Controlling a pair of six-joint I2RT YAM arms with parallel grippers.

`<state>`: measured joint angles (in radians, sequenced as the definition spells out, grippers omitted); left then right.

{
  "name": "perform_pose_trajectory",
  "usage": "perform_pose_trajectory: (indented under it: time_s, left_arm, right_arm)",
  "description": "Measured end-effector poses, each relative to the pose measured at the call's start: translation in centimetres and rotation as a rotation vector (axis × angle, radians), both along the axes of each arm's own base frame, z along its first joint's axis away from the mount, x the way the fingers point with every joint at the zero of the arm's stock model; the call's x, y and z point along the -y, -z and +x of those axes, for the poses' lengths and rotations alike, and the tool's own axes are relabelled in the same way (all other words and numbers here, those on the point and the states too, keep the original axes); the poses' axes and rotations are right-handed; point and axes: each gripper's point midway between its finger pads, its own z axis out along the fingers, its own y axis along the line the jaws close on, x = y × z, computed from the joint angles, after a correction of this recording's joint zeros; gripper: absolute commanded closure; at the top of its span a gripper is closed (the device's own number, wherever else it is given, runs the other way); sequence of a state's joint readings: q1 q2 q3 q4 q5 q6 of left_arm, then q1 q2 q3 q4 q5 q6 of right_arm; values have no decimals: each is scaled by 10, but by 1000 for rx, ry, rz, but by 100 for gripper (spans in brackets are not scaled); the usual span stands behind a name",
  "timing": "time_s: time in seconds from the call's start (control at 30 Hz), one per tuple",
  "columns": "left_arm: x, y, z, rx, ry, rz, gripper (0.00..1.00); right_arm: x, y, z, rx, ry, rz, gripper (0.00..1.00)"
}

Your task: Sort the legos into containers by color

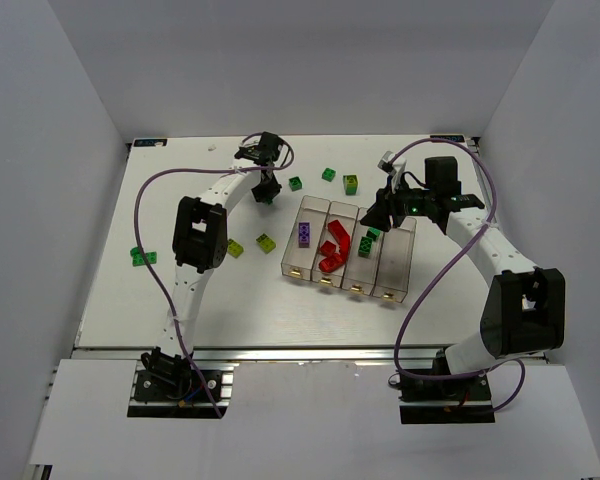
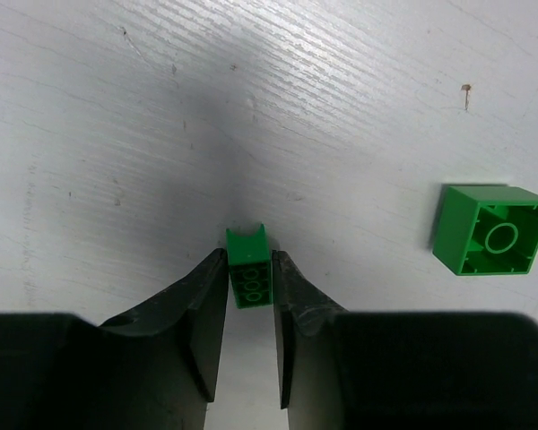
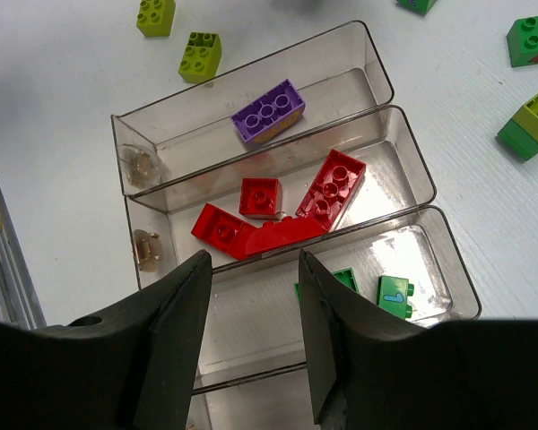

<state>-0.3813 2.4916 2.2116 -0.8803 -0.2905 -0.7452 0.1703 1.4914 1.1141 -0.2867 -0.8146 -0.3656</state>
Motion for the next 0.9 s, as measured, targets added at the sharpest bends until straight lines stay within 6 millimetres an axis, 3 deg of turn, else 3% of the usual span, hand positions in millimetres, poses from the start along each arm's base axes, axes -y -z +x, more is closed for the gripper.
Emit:
perform_pose_trajectory:
  time_s: [0.23, 0.4, 0.5, 0.6, 0.73, 0.8, 0.9]
  left_arm:
    - [0, 0, 2, 28, 14, -4, 97]
    - [-2, -6, -25, 27, 67, -34, 100]
    - [6, -30, -50, 76, 141, -127, 100]
    - [23, -82, -75, 209, 244, -262, 100]
    - [63, -154, -118, 425, 435, -445, 100]
    - [88, -171, -141, 482, 533, -522, 100]
    - [125, -171, -168, 489, 655, -610, 100]
  right_arm:
    - [0, 0, 0, 0, 0, 0, 51]
    - [0, 0, 0, 2, -2, -3, 51]
    - [1, 1, 0, 5, -1, -7, 51]
    - [2, 2, 1, 4, 6, -15, 62]
    - [7, 4, 5, 0, 39, -33, 100]
    - [12, 4, 9, -9, 70, -39, 100]
    - [23, 4, 16, -14, 126, -52, 100]
